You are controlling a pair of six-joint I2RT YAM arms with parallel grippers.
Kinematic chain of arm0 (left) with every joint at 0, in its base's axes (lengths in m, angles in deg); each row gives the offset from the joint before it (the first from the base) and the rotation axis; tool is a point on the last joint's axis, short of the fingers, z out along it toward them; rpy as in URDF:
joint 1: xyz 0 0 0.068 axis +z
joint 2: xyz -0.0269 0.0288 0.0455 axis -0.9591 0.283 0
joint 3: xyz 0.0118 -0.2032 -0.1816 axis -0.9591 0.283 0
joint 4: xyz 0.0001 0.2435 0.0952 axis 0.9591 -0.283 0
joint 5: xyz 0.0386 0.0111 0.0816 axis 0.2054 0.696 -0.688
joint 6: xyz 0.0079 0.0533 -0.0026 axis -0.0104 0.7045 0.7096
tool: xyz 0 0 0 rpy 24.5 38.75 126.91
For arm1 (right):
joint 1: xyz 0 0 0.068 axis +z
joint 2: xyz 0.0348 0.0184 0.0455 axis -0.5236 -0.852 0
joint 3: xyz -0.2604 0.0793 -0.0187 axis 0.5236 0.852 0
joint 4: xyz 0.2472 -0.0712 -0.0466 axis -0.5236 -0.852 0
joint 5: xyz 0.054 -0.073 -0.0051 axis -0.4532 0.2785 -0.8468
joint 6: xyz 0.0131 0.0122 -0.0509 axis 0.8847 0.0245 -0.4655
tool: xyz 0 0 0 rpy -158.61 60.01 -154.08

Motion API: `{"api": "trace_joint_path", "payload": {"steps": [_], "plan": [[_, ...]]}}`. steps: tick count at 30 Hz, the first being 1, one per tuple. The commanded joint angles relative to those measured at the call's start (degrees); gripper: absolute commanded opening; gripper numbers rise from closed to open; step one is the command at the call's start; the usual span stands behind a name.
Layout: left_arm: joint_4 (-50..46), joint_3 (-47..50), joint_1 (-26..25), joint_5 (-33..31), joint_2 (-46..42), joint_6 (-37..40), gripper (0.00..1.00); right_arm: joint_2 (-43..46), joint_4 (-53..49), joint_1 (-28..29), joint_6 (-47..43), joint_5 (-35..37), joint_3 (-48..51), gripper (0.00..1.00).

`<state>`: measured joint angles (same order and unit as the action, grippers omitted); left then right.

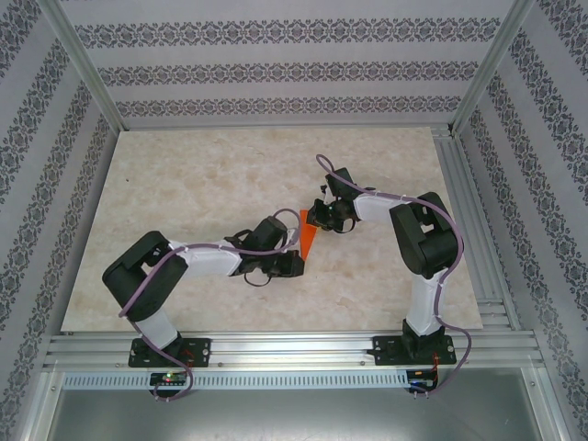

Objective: Fold a paper plane with a square sheet of paper (fold left side to right side)
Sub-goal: Fold the wing for the fifth time at the center of the table.

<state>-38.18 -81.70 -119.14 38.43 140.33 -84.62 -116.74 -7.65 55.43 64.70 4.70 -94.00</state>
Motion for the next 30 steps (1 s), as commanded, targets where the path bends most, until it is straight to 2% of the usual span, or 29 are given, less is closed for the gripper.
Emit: {"api": "trace_joint_path", "payload": {"steps": [1, 5, 12, 18, 24, 30], "plan": [[-1.42, -4.39, 1.14, 1.78, 1.07, 1.51, 0.1, -1.67, -0.7, -0.57, -0.84, 4.27, 0.93, 0.16], [-1.86, -8.32, 1.7, 1.33, 6.22, 2.58, 0.1, -1.4, -0.4, -0.48, -0.61, 3.47, 1.11, 0.16], [-1.46, -8.44, 3.83, -1.06, 9.12, 3.66, 0.1, -0.2, 0.41, -0.21, -0.05, 1.38, 1.2, 0.16], [-1.62, -8.21, 3.83, 0.68, 12.29, 4.25, 0.1, 5.7, 0.01, -0.55, -0.64, 1.13, 2.27, 0.16], [-2.21, -7.49, 3.75, 0.3, 12.72, 4.68, 0.1, 9.4, -1.33, -0.13, -0.31, -1.36, 4.38, 0.15], [-2.34, -7.31, 3.75, 0.05, 12.56, 4.7, 0.1, 7.06, 3.98, 2.26, 4.6, -2.93, 7.34, 0.14]]}}
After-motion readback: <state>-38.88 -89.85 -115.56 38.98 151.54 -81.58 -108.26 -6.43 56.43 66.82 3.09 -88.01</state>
